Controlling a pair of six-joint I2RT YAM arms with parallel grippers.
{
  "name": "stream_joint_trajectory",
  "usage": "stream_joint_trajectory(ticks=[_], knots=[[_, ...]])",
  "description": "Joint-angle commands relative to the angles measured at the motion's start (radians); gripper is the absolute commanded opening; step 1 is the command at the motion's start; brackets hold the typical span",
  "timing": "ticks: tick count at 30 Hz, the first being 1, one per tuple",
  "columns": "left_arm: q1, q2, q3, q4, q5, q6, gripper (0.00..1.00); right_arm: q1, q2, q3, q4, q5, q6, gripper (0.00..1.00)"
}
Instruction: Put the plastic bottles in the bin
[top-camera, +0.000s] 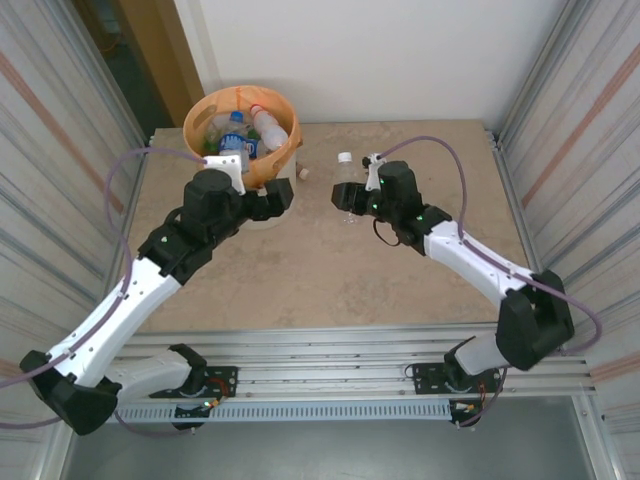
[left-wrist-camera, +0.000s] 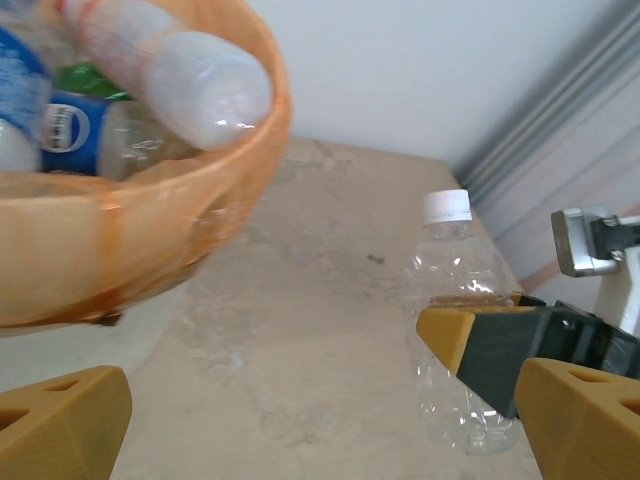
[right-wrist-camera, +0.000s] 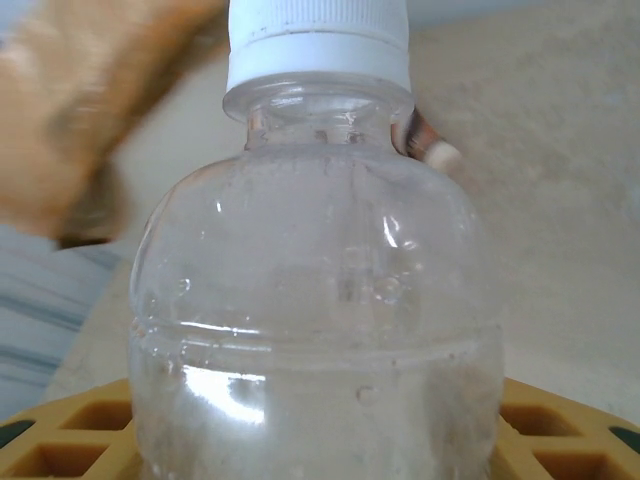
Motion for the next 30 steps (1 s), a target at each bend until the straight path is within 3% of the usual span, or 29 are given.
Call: stream_joint_trajectory(ticks=[1,8,20,26,30], knots=[[-0.007,0.037,0.051,0.109,0.159,-0.042,0.99,0.029,-0.084,-0.037,0.127,-0.045,-0.108,0.33],[-0.026,0.151,0.148,0.148,0.324,-0.039,0.99,0.089,-0.148,-0.052,0.216,-0.099,-0.203,0.32],[-0.026,0.24,0.183,0.203,0.42,-0.079,0.91,0.136,-0.139,-0.017,0.274,-0.149,-0.262,0.33],[-0.026,0.254,0.173,0.204,0.437,-0.09,0.77,0.144,-0.118,0.013,0.283,-0.147,-0.267,0.33],[-0.026,0.255,0.17,0.211,0.451,-0.092,0.55,0.144,-0.097,0.035,0.278,-0.149,-0.263,0.35]])
